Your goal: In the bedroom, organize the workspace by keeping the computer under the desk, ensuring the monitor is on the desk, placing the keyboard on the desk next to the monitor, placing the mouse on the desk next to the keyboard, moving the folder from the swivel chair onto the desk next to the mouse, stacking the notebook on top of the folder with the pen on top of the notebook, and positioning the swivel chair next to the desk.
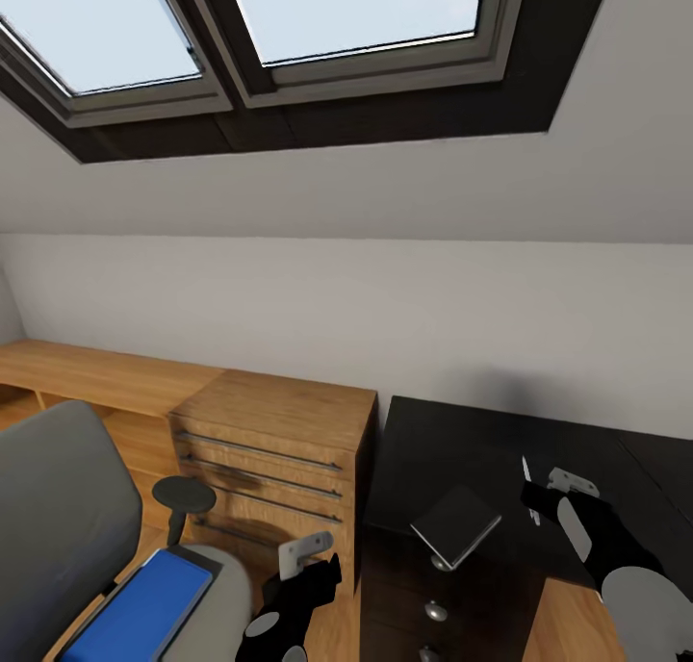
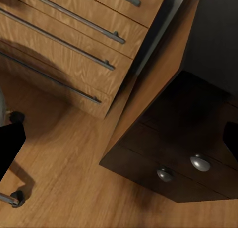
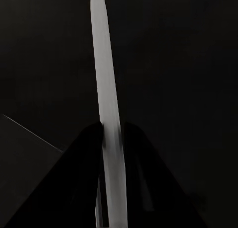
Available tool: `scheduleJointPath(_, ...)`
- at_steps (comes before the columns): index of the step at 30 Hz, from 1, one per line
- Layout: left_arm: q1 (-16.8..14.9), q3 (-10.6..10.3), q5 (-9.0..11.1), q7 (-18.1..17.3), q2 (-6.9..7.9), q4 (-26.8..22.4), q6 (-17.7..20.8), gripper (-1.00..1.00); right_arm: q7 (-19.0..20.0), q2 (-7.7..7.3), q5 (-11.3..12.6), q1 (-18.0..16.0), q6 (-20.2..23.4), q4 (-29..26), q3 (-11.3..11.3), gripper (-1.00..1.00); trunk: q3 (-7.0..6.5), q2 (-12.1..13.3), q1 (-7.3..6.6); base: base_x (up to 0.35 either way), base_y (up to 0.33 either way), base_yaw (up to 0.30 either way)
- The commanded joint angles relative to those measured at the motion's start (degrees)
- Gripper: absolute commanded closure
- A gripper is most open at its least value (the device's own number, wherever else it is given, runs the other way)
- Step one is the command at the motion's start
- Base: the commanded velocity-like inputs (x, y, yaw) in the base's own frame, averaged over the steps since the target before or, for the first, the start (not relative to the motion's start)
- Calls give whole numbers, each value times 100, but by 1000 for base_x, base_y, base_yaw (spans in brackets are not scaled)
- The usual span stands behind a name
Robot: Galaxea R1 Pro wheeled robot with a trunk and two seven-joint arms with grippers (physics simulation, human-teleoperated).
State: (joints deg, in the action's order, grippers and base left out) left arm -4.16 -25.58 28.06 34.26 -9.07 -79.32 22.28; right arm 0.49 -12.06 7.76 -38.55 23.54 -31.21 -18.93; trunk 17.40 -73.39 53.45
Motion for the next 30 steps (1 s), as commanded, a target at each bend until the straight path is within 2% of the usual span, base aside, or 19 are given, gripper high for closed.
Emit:
scheduleJointPath(1, -5, -8, 41, 45, 1, -10, 13, -100, 4, 2, 44, -4, 28, -8, -16, 100, 26, -47, 23, 0, 0, 0)
scheduleJointPath(25, -5, -8, 41, 45, 8, -13, 13, -100, 4, 2, 41, -4, 28, -8, -14, 100, 457, -1009, 550, 0, 0, 0)
scheduleJointPath(30, -5, -8, 41, 45, 8, -13, 13, -100, 4, 2, 41, -4, 28, -8, -14, 100, 457, -1009, 550, 0, 0, 0)
